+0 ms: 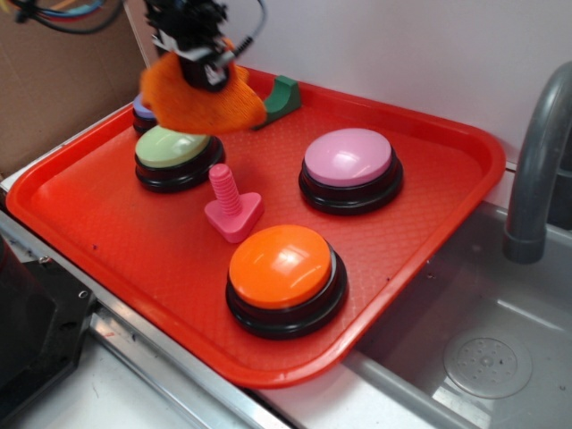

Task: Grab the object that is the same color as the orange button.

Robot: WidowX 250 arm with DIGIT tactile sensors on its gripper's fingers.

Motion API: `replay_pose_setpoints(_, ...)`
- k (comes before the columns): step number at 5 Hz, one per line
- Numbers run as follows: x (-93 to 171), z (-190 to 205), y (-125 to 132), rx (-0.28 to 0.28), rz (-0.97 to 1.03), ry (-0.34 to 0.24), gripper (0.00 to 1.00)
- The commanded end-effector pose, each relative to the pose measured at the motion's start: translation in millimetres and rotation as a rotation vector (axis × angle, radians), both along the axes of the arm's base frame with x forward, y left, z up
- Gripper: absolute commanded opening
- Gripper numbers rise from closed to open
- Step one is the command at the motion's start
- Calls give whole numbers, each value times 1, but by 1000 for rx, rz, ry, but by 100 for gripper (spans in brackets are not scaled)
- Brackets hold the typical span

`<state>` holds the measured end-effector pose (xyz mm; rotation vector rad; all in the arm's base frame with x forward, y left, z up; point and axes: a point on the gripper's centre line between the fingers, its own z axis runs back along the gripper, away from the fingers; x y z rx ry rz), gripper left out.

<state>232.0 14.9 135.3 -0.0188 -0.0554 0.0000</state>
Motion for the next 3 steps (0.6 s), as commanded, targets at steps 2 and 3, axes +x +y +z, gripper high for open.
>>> replay_pose_setpoints(2,-57,4,20,-93,202,41,0)
replay_pose_setpoints(3,-56,8,22,-33,251,42,0)
